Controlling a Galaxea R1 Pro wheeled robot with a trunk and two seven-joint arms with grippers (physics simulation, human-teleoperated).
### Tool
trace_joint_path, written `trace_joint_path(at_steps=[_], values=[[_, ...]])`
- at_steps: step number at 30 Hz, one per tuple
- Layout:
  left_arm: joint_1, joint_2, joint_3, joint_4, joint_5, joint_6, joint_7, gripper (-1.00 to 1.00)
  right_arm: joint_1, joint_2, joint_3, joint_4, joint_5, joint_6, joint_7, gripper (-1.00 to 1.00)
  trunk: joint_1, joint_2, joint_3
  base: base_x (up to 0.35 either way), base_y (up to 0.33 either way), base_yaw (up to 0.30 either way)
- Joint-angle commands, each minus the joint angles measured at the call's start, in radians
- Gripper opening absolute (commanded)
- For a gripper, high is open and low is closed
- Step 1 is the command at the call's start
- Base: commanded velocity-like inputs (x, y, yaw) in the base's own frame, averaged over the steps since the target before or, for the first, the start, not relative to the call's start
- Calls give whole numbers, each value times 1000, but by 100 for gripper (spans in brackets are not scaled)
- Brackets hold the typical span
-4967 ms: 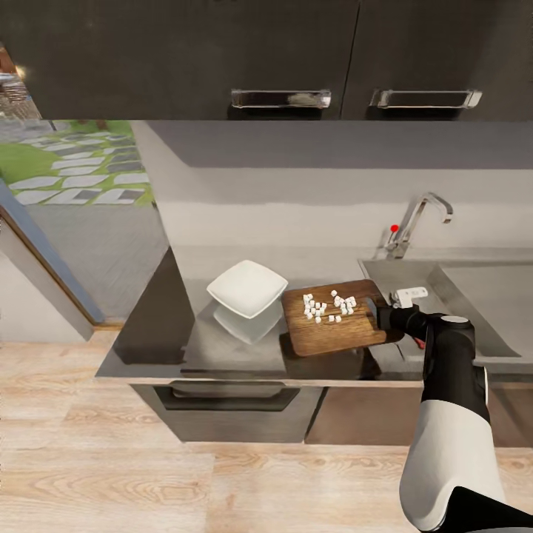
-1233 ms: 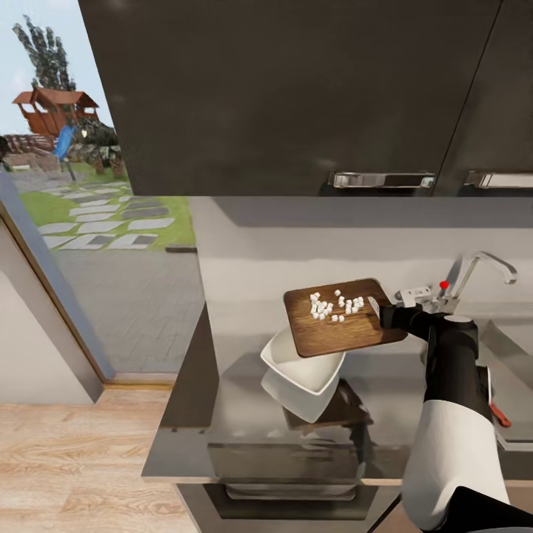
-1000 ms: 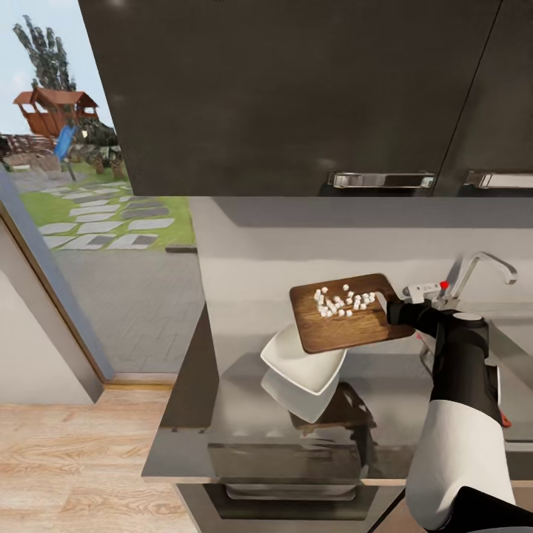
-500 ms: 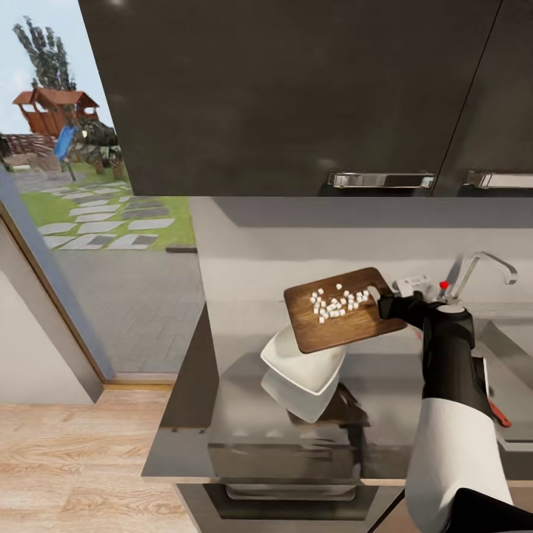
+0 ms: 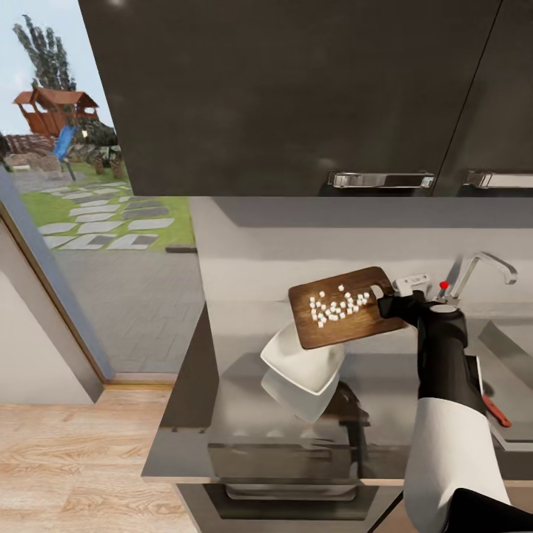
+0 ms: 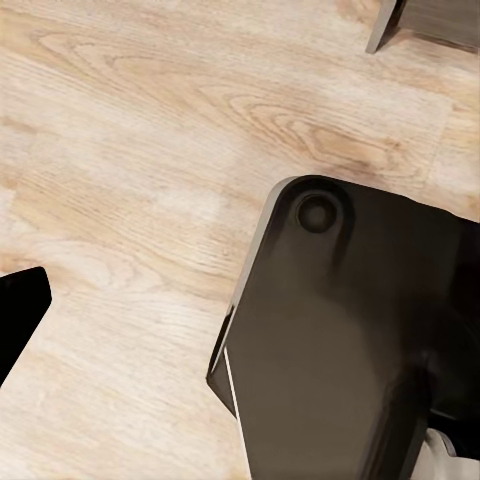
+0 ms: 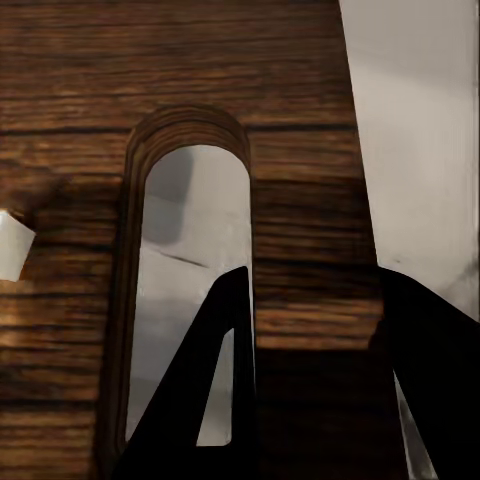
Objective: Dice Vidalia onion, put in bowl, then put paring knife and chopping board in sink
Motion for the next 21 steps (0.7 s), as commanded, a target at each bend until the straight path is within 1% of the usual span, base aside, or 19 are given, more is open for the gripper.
trace_joint_path(at_steps=[1,5,7,12,21], values=[[0,1,-9,-2,2,-1,10,100,-1,1,3,4,8,1,-3,-100,1,-2,-2,0,0,0],[0,1,-9,-2,2,-1,10,100,-1,2,20,27,16,-9,-26,-100,1,-2,-2,0,0,0],[0,1,-9,-2,2,-1,10,100,-1,2,22,34,18,-21,-39,-100,1,-2,-2,0,0,0],[0,1,-9,-2,2,-1,10,100,-1,3,25,58,18,-39,-94,-100,1,-2,-2,0,0,0],[0,1,-9,-2,2,-1,10,100,-1,4,31,65,19,-52,-106,-100,1,-2,-2,0,0,0]])
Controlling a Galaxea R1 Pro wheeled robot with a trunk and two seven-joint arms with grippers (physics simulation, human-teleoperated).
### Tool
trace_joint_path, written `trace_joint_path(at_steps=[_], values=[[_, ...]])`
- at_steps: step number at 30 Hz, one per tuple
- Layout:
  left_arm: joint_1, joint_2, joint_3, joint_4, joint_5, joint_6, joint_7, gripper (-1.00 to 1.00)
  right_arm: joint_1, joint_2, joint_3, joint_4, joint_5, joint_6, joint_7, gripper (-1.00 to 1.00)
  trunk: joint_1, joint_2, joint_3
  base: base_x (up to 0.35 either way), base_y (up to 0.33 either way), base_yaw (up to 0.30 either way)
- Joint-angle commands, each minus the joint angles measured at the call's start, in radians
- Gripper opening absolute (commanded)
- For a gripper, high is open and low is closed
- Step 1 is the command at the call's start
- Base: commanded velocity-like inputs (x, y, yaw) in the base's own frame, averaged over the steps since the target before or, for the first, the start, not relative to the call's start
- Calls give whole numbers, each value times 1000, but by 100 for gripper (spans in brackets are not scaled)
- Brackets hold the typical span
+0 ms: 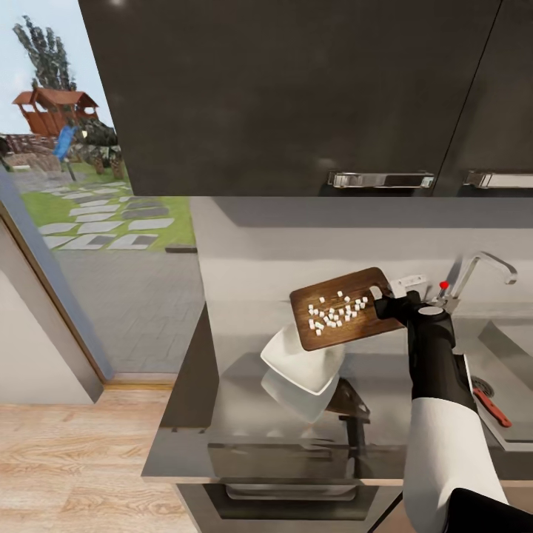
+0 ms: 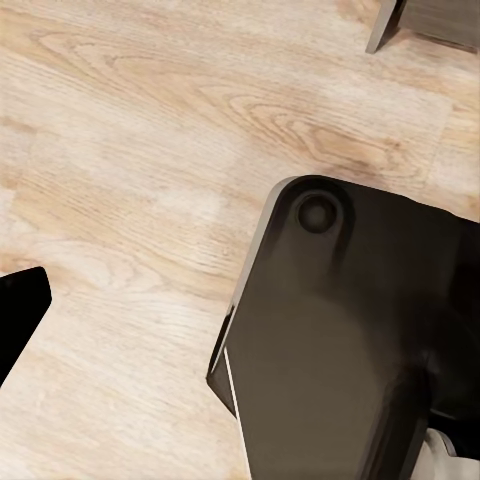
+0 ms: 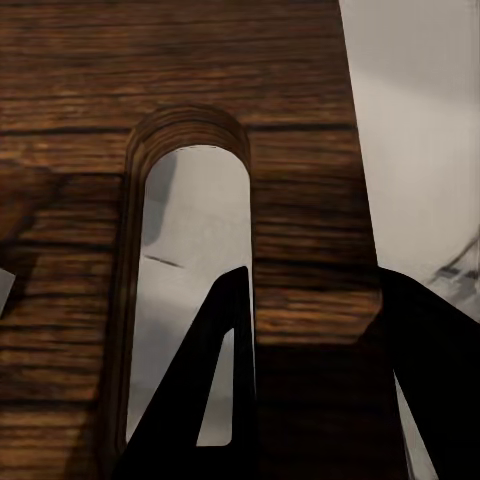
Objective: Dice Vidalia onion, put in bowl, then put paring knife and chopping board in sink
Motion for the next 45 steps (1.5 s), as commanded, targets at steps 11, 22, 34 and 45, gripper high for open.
trace_joint_path(at_steps=[11,22,34,45], values=[[0,1,-9,-2,2,-1,10,100,-1,3,88,-3,12,-3,-51,-100,1,-2,-2,0,0,0],[0,1,-9,-2,2,-1,10,100,-1,3,91,-3,14,-3,-73,-100,1,-2,-2,0,0,0],[0,1,-9,-2,2,-1,10,100,-1,3,92,-3,13,-3,-90,-100,1,-2,-2,0,0,0],[0,1,-9,-1,2,-1,10,100,-1,3,93,-7,14,-3,-97,-100,1,-2,-2,0,0,0]])
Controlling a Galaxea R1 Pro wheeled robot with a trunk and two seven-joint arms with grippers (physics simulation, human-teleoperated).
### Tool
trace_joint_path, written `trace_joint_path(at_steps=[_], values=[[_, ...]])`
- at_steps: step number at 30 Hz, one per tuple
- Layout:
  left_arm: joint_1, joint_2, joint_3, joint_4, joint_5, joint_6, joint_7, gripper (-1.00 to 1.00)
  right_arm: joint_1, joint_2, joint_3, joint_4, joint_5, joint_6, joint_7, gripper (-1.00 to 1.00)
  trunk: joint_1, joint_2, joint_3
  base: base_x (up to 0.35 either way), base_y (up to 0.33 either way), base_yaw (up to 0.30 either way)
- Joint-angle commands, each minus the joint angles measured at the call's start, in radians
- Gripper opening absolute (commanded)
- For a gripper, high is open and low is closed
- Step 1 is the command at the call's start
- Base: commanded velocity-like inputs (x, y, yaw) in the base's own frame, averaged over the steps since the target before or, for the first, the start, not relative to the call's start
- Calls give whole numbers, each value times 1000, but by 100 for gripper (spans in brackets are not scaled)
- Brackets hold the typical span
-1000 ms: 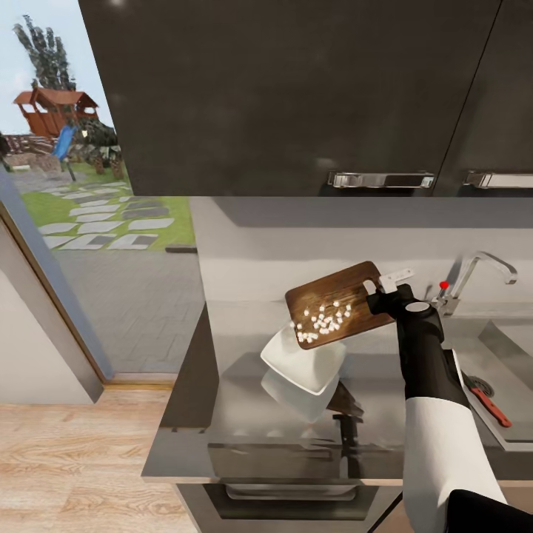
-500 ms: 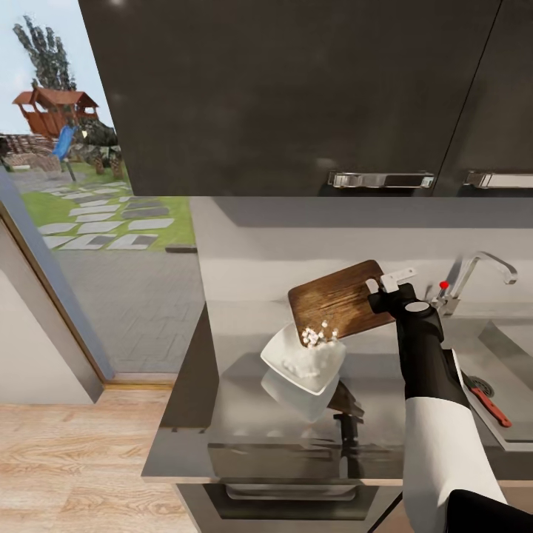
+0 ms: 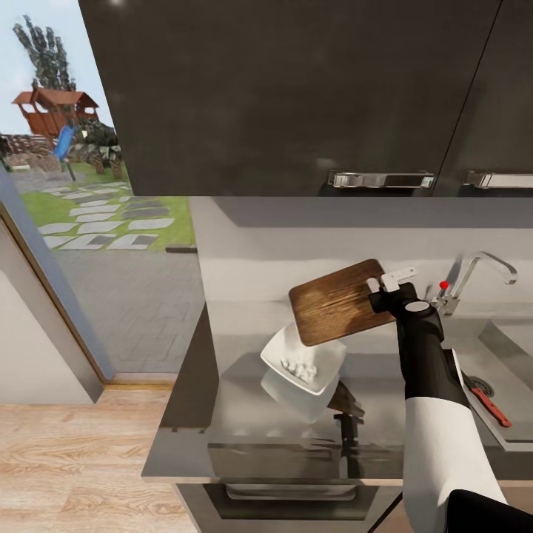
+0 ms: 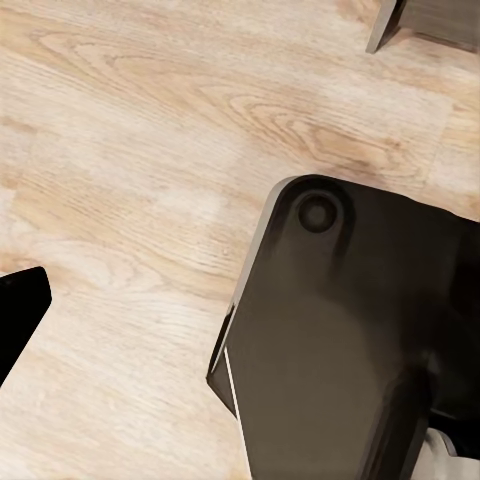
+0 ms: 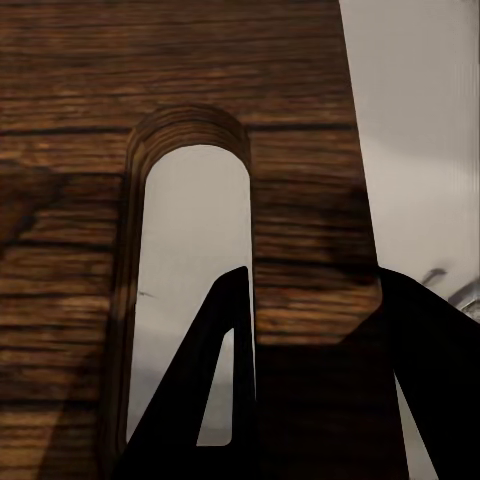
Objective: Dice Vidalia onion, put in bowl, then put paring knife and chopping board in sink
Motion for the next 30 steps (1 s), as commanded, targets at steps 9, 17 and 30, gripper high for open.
trace_joint_path(at_steps=[9,17,30], values=[[0,1,-9,-3,2,-1,10,100,-1,-3,21,-10,-7,3,-28,-100,1,-2,-2,0,0,0],[0,1,-9,-1,2,-1,9,100,-1,-73,-74,-13,-264,12,88,-100,1,-2,-2,-2,0,0],[0,-1,-9,-1,2,-1,8,100,-1,-111,-273,16,-284,8,297,-100,1,-2,-2,-124,-40,0]])
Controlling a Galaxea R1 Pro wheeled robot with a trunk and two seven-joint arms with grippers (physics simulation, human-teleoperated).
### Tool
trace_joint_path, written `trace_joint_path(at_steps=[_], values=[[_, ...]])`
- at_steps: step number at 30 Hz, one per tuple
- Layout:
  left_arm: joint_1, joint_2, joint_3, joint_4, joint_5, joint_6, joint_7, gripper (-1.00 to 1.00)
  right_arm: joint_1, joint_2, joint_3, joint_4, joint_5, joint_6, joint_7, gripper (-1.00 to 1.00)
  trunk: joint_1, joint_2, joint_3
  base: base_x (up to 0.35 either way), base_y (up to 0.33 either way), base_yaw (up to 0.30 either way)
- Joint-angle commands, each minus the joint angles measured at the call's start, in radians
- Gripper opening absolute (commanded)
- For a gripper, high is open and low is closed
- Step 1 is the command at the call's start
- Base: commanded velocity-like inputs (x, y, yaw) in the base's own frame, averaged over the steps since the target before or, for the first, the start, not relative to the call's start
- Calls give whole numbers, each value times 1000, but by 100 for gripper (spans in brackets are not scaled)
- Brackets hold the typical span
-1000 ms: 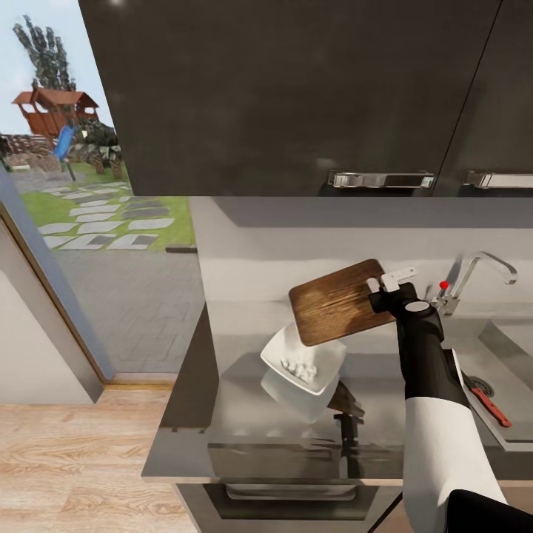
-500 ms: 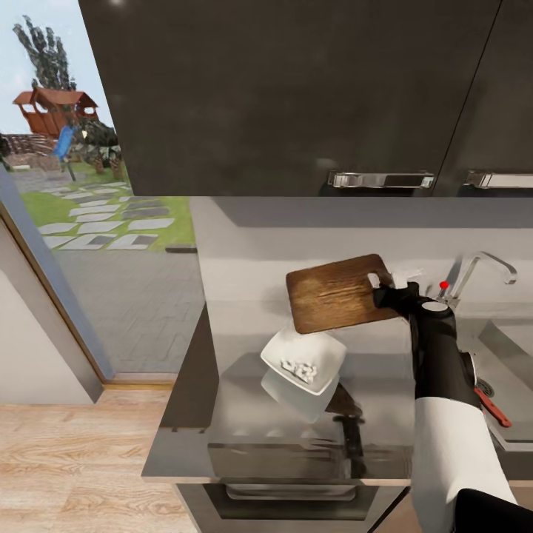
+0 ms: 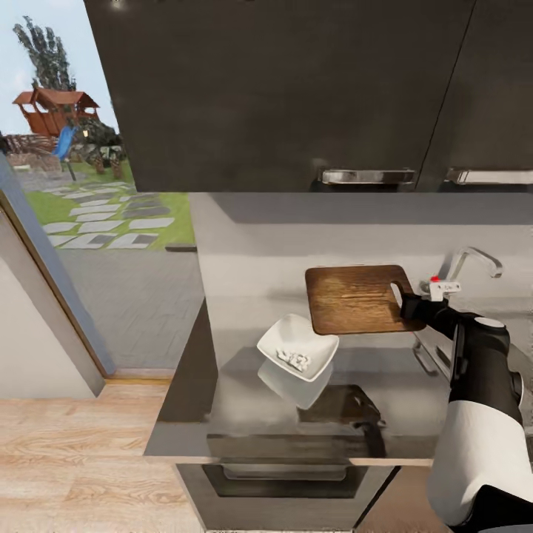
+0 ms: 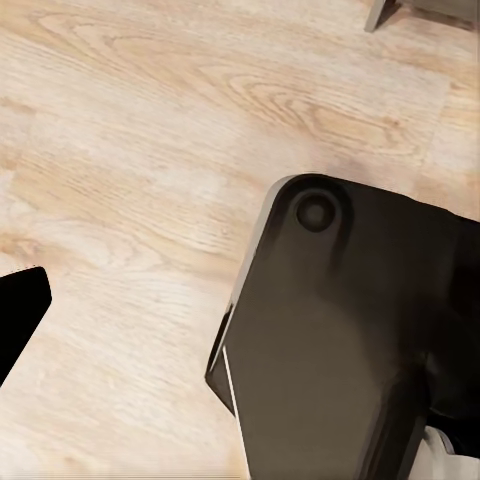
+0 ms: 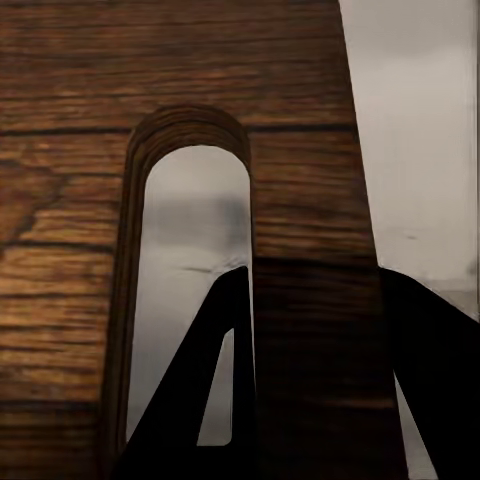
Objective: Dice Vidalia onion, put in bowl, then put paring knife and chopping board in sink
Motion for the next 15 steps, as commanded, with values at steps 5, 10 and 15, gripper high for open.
trace_joint_path(at_steps=[5,10,15], values=[[0,0,-9,-2,2,-1,10,100,-1,0,-5,59,13,2,-11,-100,0,-2,-2,-112,-129,0],[0,0,-9,-2,2,-1,10,100,-1,0,-6,136,13,0,-108,-100,0,-2,0,-15,-185,-68],[0,0,-9,-2,2,-1,10,100,-1,1,-6,178,14,-2,-162,-100,0,-2,5,-1,-232,-181]])
